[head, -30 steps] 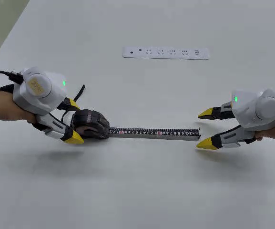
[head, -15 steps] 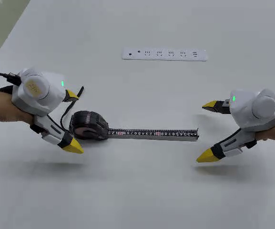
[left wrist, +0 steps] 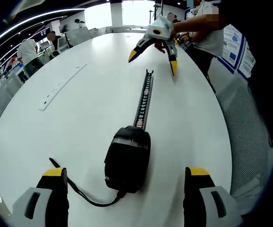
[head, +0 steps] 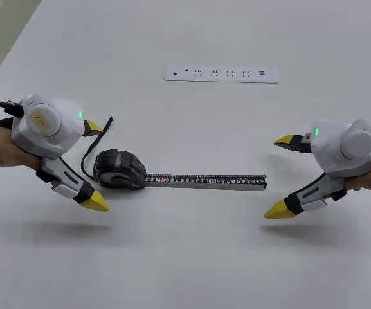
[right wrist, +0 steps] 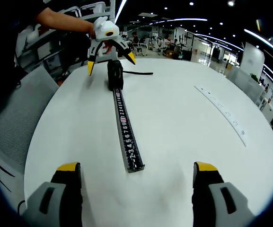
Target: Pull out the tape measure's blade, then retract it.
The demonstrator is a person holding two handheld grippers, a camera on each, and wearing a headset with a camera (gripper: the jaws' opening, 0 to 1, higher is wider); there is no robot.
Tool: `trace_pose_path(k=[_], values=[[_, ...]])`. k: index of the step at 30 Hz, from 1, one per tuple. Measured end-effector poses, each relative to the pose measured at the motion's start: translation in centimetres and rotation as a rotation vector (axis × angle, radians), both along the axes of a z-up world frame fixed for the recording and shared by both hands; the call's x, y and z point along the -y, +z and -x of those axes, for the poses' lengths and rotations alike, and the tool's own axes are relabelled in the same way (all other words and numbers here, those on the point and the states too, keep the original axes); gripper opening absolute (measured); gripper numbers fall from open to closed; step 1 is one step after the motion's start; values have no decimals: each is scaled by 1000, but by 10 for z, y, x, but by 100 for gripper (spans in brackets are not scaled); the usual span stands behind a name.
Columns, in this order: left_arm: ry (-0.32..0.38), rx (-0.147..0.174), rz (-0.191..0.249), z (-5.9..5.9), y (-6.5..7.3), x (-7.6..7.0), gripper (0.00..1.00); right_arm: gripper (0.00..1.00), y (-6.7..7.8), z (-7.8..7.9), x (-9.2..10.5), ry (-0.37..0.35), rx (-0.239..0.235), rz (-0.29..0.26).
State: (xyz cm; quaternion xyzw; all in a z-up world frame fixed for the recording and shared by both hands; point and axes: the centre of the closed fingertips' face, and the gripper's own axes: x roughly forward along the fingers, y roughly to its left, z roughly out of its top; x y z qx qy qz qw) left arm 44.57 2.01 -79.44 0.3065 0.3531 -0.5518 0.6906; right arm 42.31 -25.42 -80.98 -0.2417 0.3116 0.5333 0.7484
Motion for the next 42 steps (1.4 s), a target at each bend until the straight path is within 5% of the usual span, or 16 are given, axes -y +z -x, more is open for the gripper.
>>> trace_pose_path(k=[12,27,32,42], values=[[35,27,40,6,9,-2,100,100,9,6,4,-35,8,-15],[176,78,163,29,25,-6,100,99,26,27,7,-161,30,-79],[183,80,167,30,25,-6,100,99,27,29,6,-167,32,-81],[413,164,291,51,43,-8,100,99,44,53,4,-291,80,-120]])
